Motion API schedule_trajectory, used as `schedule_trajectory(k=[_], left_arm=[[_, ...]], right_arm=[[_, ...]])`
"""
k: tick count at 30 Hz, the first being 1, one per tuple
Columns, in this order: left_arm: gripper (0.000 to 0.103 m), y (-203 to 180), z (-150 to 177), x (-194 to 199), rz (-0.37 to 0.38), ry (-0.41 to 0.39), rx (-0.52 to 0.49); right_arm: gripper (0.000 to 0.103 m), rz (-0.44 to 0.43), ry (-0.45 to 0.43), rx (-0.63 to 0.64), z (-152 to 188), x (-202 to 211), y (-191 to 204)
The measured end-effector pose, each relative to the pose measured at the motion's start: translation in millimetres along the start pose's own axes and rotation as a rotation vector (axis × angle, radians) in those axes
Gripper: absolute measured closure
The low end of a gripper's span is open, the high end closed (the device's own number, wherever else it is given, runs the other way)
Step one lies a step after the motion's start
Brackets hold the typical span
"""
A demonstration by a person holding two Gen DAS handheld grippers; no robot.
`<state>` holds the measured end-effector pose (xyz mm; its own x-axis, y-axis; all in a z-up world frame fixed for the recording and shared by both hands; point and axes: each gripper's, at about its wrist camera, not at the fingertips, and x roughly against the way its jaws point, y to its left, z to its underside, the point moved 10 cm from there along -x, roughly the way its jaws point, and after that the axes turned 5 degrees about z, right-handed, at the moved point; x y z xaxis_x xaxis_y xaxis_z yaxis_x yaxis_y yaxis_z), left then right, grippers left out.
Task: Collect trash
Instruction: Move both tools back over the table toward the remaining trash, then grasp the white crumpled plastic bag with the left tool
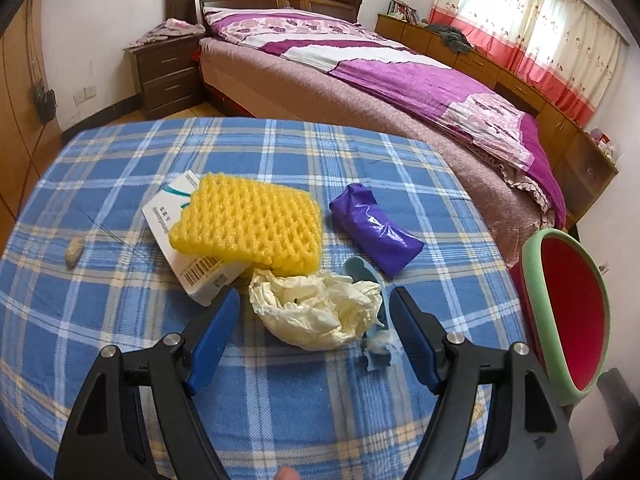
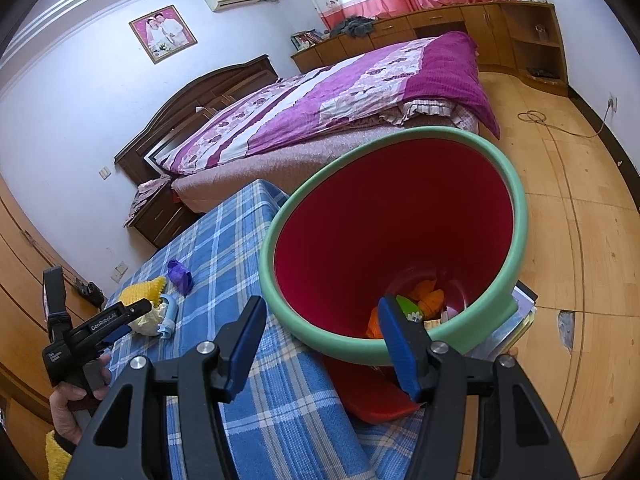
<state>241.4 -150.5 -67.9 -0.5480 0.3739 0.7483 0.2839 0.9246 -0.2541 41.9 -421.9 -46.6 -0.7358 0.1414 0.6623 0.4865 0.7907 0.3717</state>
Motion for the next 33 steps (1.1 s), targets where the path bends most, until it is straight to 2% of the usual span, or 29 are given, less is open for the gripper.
schedule_trajectory(k=[2, 5, 9, 15, 26, 33], left_arm=[[0.029, 2.4, 1.8, -3.0, 0.014, 0.007, 0.026], [0.040, 5.9, 5.0, -6.3, 0.044, 0.022, 0.067], [0.057, 8.3, 7.6, -4.2, 0.050, 0.011, 0.064], [0.068, 9.1, 13.3, 4.6, 0.070, 0.006, 0.059], [0.069, -0.6, 22.6, 46.4, 0.168, -0.020, 0.043], [0.069, 30.9, 19.3, 75.4, 0.101, -0.078, 0.066]], right_arm=[[0.042, 0.002, 0.001, 0.000, 0.3, -0.4, -0.8], [0.042, 0.004, 0.002, 0.000, 0.1, -0.7, -0.6], [0.042, 0.003, -0.001, 0.001, -0.3, -0.6, -0.3], [0.042, -0.004, -0.007, 0.017, 1.6, 2.6, 8.3], [0.042, -0.047, 0.005, 0.069, 6.5, 4.6, 45.9], [0.042, -0.097, 0.033, 0.132, 15.7, -4.1, 89.3]])
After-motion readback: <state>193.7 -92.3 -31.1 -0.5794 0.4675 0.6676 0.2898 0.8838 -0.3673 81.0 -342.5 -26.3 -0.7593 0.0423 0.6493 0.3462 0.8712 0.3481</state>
